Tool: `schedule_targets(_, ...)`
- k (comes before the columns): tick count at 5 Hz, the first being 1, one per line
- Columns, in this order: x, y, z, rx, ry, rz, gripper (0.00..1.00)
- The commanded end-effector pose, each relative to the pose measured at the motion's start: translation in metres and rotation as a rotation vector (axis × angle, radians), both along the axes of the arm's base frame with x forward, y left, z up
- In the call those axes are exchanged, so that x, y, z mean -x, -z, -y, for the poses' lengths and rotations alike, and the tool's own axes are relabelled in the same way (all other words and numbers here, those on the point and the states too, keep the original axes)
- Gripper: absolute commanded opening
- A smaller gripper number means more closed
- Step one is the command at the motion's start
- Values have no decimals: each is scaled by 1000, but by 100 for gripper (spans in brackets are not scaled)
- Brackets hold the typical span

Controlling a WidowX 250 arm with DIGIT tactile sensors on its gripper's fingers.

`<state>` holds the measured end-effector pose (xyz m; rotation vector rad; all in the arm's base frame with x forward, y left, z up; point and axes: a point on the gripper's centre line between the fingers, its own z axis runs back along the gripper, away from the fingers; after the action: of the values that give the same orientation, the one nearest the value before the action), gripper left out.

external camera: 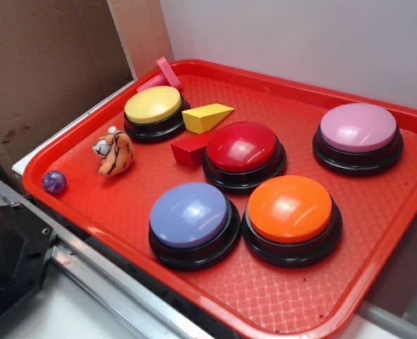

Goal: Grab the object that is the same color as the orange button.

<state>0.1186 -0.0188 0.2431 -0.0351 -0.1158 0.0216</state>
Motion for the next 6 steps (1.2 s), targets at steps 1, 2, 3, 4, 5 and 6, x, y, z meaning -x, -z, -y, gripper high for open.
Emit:
schedule_targets(1, 0, 0, 0, 0, 0, 0, 100)
schedule_targets(2, -9, 18, -4, 47, -189, 64, 100)
schedule_targets(3, -21, 36, -13, 84, -352, 72, 100)
schedule_targets(4, -45, 82, -34, 132, -604, 74, 100)
schedule_targets(5, -61, 122, -51, 132, -784, 96, 100)
schedule_targets(6, -68, 152, -53, 133, -860, 95, 100)
